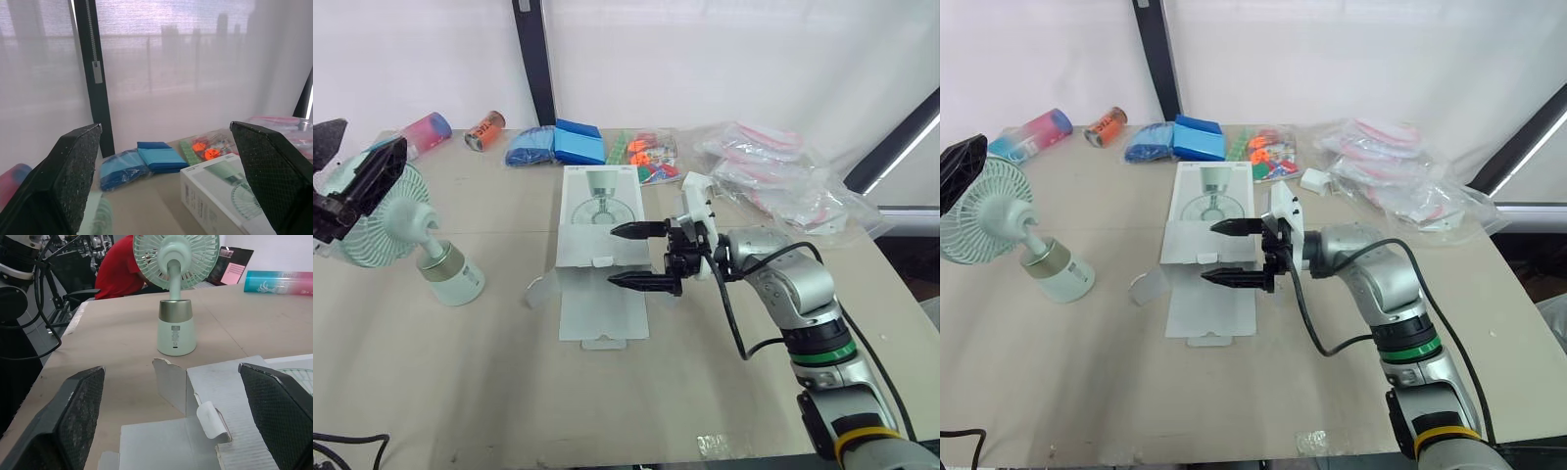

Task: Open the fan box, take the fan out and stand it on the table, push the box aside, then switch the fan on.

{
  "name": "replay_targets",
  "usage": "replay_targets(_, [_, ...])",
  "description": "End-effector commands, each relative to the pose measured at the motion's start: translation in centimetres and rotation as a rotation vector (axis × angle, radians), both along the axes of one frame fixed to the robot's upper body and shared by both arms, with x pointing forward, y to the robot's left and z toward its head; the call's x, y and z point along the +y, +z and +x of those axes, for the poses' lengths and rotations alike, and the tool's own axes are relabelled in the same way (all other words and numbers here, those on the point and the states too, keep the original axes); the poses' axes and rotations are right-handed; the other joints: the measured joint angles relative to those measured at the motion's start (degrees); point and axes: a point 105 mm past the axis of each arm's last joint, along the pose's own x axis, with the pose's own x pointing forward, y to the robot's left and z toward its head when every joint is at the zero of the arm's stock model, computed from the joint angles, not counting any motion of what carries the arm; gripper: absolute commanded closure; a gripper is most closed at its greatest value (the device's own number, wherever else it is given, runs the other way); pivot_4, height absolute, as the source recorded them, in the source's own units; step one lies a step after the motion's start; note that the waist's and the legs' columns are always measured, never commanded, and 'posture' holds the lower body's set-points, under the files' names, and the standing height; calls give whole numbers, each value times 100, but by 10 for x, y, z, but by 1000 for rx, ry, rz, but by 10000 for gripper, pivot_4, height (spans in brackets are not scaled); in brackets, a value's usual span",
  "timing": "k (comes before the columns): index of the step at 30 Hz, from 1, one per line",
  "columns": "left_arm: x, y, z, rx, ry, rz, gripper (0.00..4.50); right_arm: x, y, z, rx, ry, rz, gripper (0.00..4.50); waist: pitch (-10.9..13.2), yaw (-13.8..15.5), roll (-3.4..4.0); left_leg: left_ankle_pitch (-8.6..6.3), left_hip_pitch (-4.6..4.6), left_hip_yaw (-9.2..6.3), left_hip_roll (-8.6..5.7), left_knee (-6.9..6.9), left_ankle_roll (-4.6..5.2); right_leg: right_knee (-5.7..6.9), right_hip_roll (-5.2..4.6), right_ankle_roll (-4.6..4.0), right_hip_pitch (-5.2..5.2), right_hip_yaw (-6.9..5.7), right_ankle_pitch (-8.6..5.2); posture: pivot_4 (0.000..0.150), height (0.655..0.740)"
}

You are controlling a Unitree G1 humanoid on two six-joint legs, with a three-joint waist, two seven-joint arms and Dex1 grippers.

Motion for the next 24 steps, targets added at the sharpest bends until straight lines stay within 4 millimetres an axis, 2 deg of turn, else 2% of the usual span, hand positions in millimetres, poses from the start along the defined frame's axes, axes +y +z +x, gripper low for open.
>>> replay_targets(1, [-25,14,-13,-44,-114,44,271,-2,14,1,-52,-13,22,0,0,-2,0,0,0,0,0,0,0,0,0,0,0,0,0,1500,7400])
replay_targets(4, [-44,5,-18,20,-215,98,271,-3,15,2,-55,-31,21,0,0,-5,0,0,0,0,0,0,0,0,0,0,0,0,0,1500,7400])
replay_targets(6, [-62,-16,-25,112,-314,186,271,-5,16,5,-61,-57,16,0,2,-11,3,0,1,1,0,0,0,0,2,0,0,2,0,1500,7400])
replay_targets(7, [-70,-33,-30,180,-367,245,271,-7,17,7,-68,-78,14,0,6,-13,10,0,2,3,-1,-1,0,0,2,1,1,4,0,1500,7400])
replay_targets(9, [-78,-60,-36,276,-433,301,271,-9,20,9,-79,-112,11,0,6,-27,12,0,4,6,-3,-1,0,-1,2,2,0,9,-1,1500,7400])
replay_targets(12, [-79,-88,-34,332,-457,333,271,-15,23,11,-105,-186,-8,0,15,-21,26,1,8,8,-2,-3,-2,0,8,-1,3,13,-5,1500,7400])
replay_targets(17, [-85,-124,-30,364,-520,376,271,-35,13,19,-122,-386,-146,0,12,2,26,4,8,1,-7,-1,-4,-2,14,8,10,20,-11,1500,7400])
replay_targets(20, [-85,-158,-33,411,-581,473,271,-48,6,13,-83,-468,-190,0,12,-3,26,0,5,3,-5,-4,2,-5,16,9,8,24,-14,1500,7400])
replay_targets(24, [-85,-184,-34,461,-621,457,271,-59,-8,-1,-28,-535,-247,0,12,-6,27,-1,0,5,-3,-4,5,-7,15,11,4,26,-16,1500,7400])
